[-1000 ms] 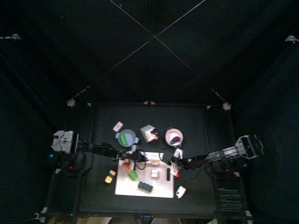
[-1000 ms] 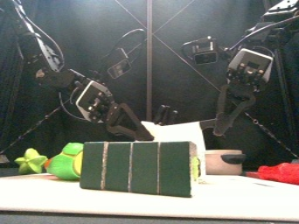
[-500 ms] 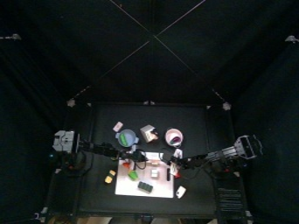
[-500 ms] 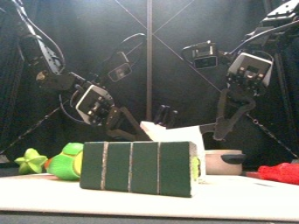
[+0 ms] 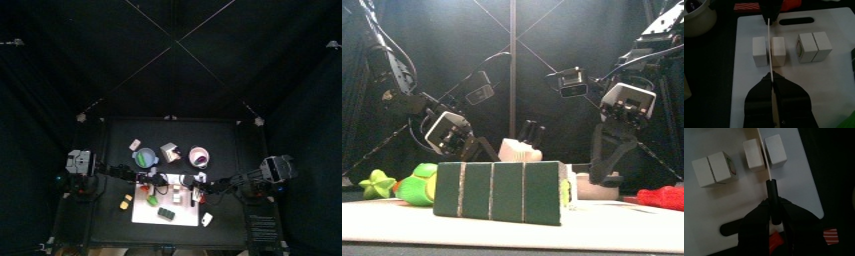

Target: Cut top half of sushi in half

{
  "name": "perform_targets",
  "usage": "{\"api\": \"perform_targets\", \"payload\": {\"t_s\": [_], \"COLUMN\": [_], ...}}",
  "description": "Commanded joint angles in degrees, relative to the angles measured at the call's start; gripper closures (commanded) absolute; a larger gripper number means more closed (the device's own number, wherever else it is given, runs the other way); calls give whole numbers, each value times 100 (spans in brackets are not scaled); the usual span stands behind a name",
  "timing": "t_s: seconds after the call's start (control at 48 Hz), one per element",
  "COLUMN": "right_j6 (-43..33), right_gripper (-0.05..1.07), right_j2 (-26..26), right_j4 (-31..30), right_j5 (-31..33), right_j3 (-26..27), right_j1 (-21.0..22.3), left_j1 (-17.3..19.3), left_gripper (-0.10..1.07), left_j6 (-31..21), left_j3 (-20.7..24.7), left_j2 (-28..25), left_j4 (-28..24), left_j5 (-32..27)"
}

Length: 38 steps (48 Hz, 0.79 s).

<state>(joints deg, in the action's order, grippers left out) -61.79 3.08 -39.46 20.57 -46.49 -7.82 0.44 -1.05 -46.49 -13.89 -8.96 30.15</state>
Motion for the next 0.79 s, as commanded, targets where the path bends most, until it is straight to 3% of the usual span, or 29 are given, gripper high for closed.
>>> {"api": "perform_targets", "payload": {"t_s": [0.0, 0.375, 0.771], "right_j6": [-26, -9, 18], "right_gripper": [65, 65, 65], "right_j2": [35, 97, 237], "right_j4": [9, -35, -18], "right_j5": [-9, 53, 62], "right_j3": [70, 79, 167], "right_j1": [88, 387, 334], "left_j1": [-26, 132, 149], "left_gripper": [69, 69, 69], "left_j6": [0, 18, 18], "left_j3": [70, 211, 229], "left_j2": [26, 35, 237], "left_j4": [18, -18, -105], "left_j5": [9, 0, -26]}}
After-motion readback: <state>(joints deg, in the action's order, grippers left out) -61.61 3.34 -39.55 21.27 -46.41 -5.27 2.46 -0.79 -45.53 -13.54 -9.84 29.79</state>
